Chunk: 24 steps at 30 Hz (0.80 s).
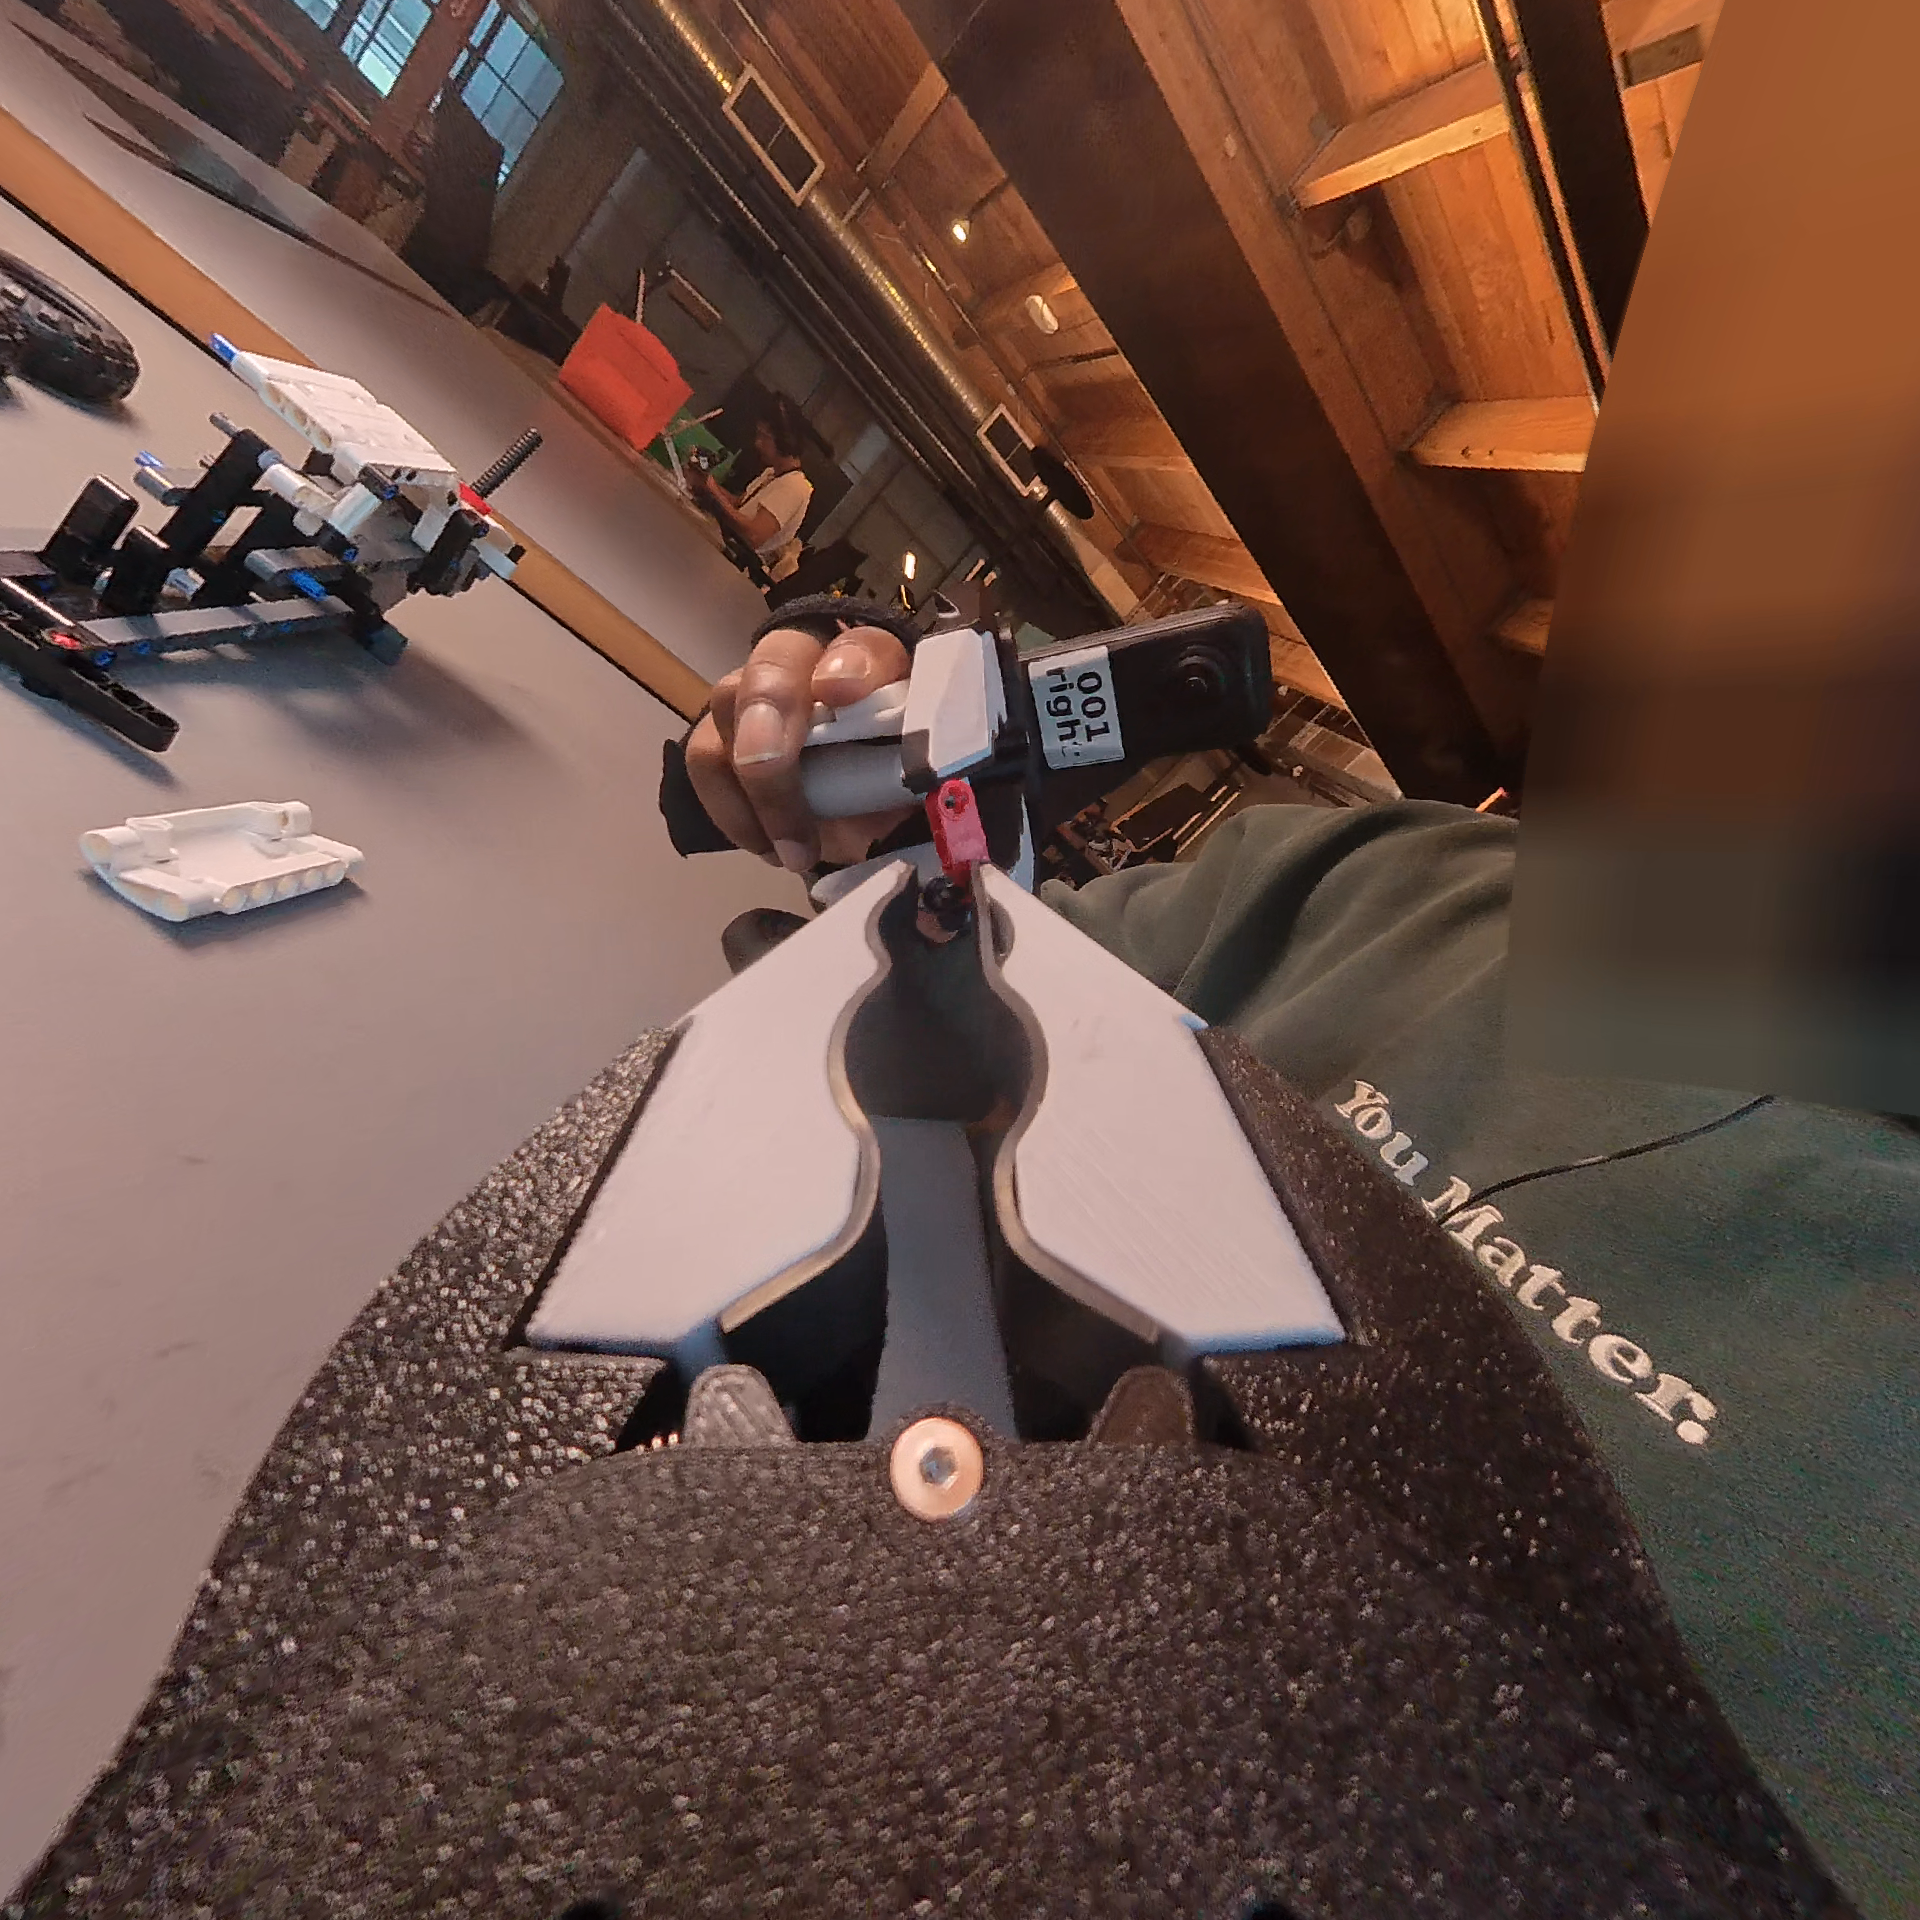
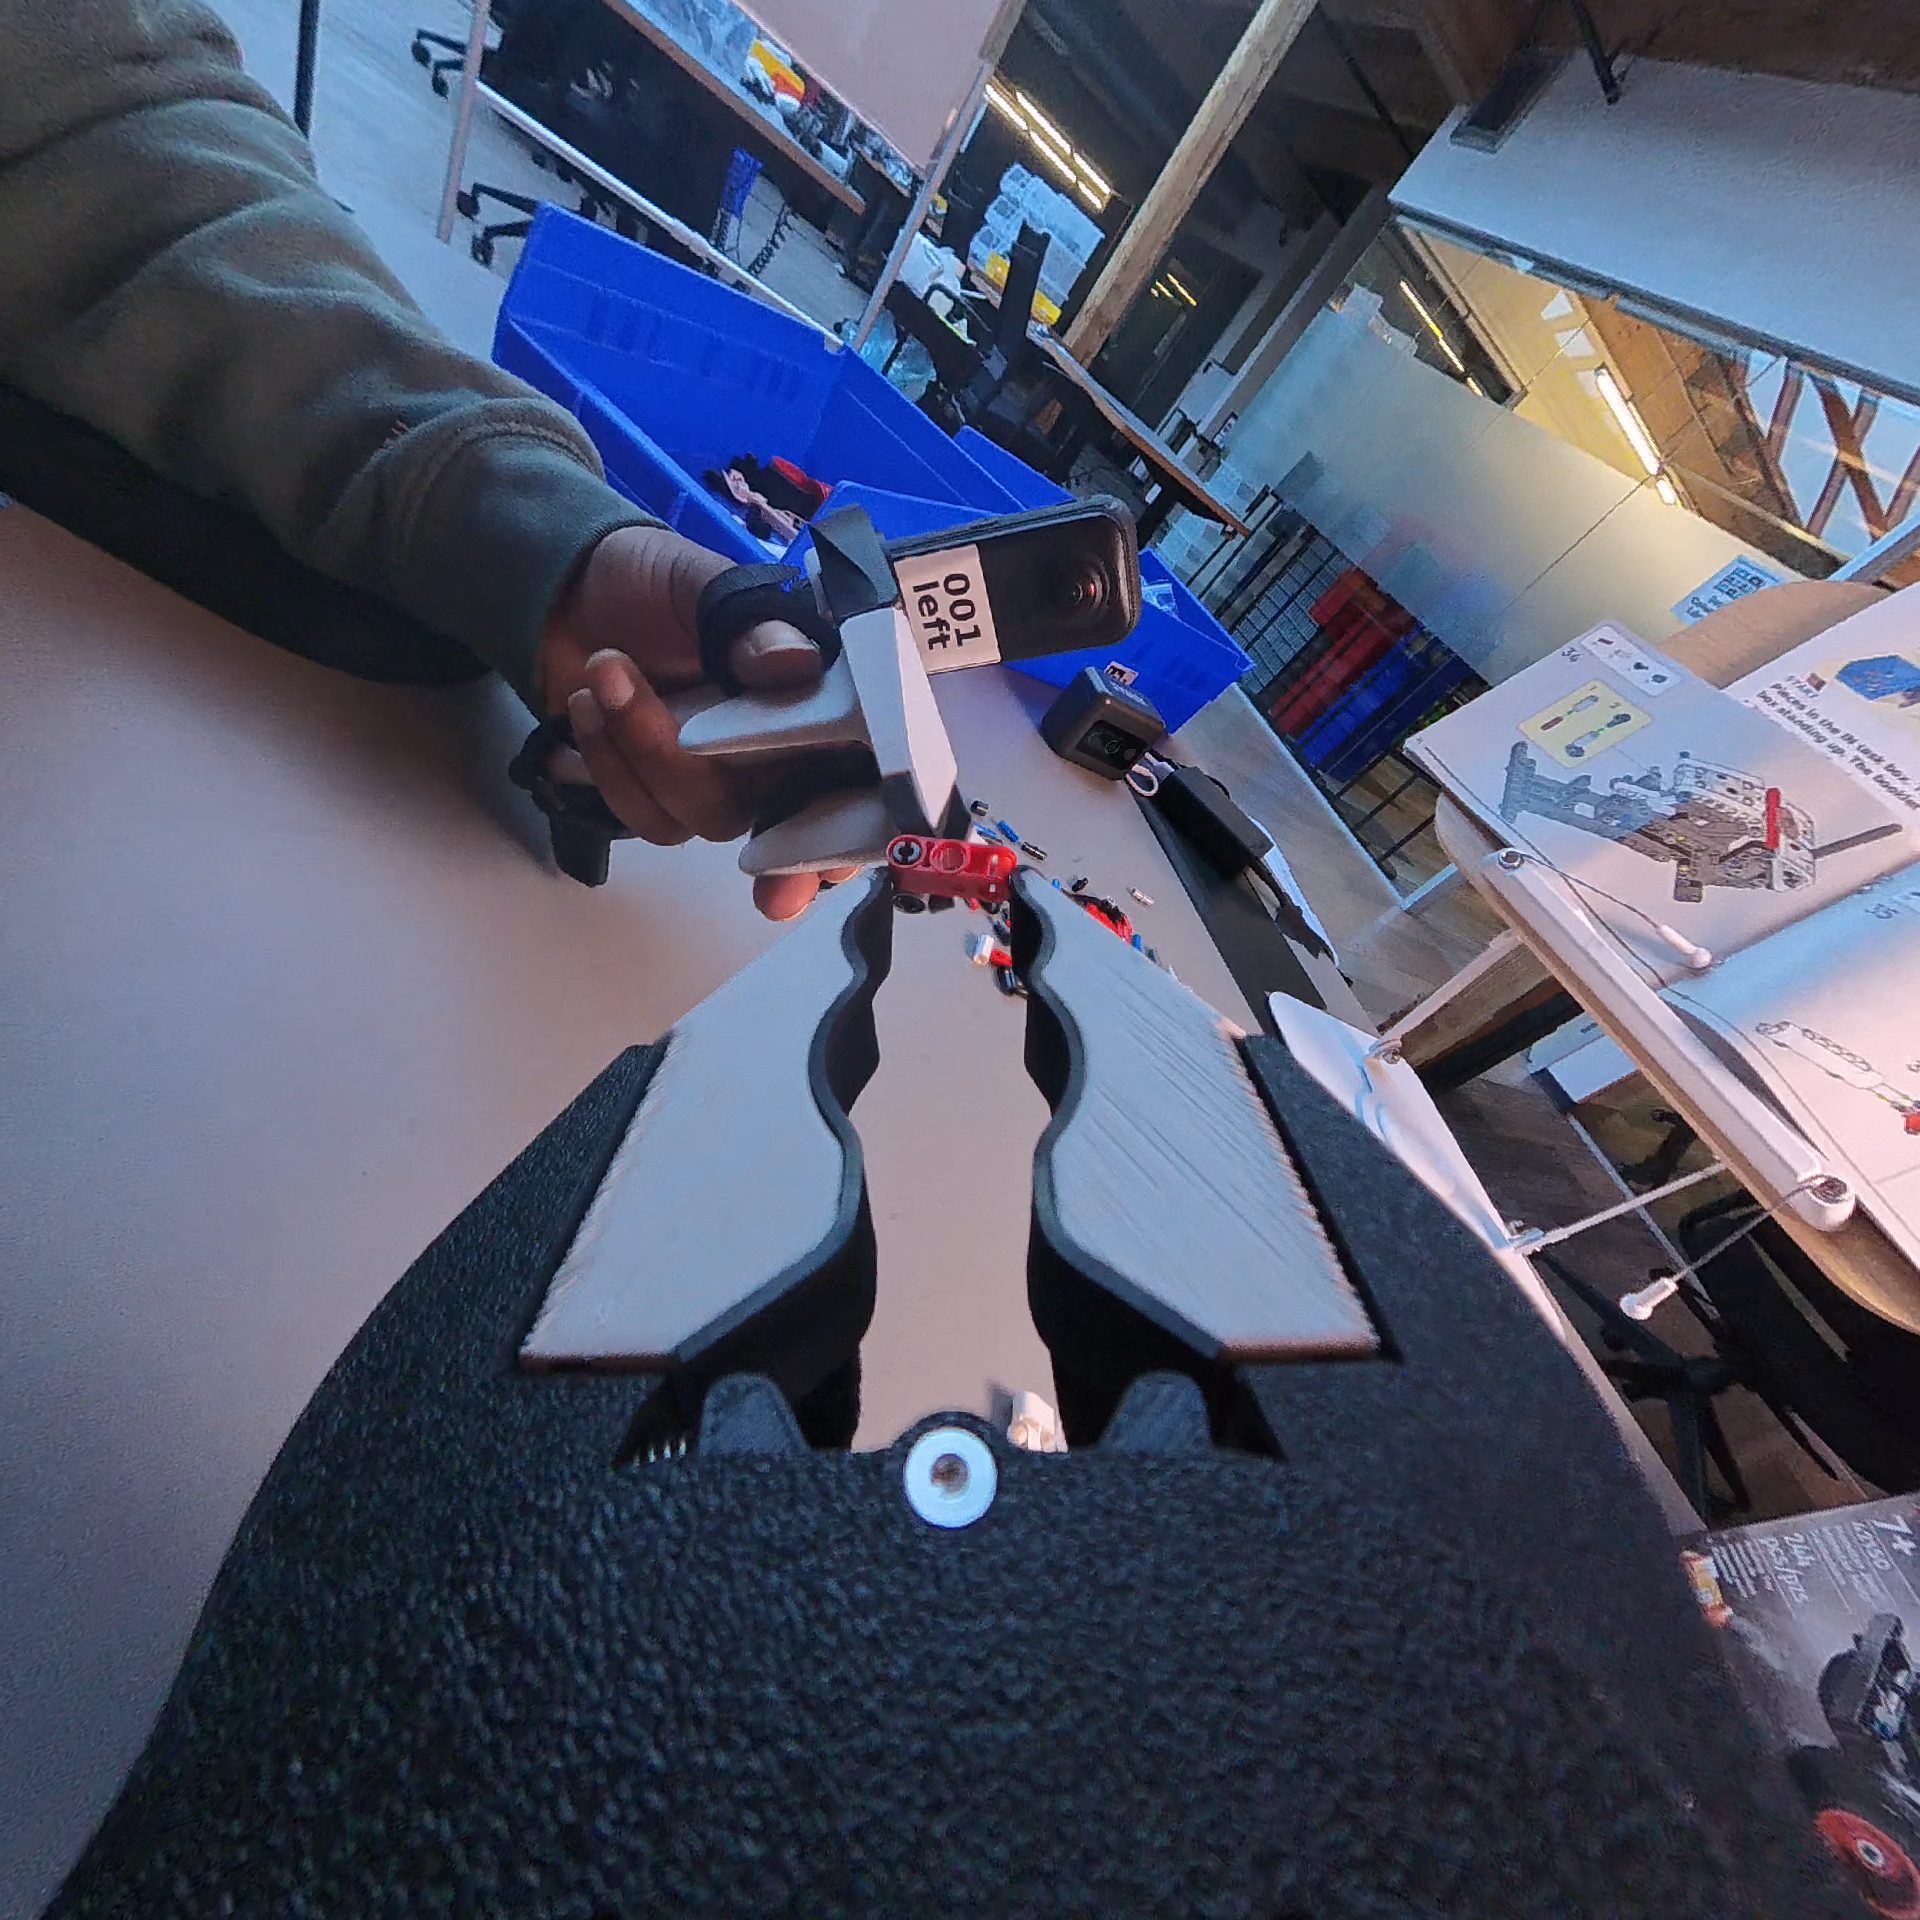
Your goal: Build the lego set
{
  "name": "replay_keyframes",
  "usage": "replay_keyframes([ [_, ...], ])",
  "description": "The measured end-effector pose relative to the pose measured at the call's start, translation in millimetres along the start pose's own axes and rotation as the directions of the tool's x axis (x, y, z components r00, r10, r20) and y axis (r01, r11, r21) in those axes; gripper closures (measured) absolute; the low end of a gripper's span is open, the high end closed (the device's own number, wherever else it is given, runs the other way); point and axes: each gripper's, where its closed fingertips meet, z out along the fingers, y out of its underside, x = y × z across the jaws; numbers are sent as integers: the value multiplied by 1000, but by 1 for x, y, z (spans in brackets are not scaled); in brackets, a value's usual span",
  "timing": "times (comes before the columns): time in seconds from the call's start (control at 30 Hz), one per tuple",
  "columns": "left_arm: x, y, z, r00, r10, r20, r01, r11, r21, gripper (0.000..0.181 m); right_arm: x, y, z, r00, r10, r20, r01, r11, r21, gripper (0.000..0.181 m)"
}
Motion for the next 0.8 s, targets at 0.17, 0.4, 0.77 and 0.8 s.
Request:
replay_keyframes([
  [0.17,1,-6,0,1000,23,18,-24,999,34,174,5,-2,1,999,26,-40,-25,1000,15,159],
  [0.4,4,-17,-4,1000,-2,2,1,993,119,178,11,-12,6,992,73,-102,-65,995,76,153],
  [0.77,14,-27,-5,997,81,13,-82,977,196,178,19,-16,10,968,211,-135,-194,973,127,152],
  [0.8,14,-28,-5,996,93,20,-95,976,198,178,18,-17,10,968,214,-133,-196,971,134,155],
])
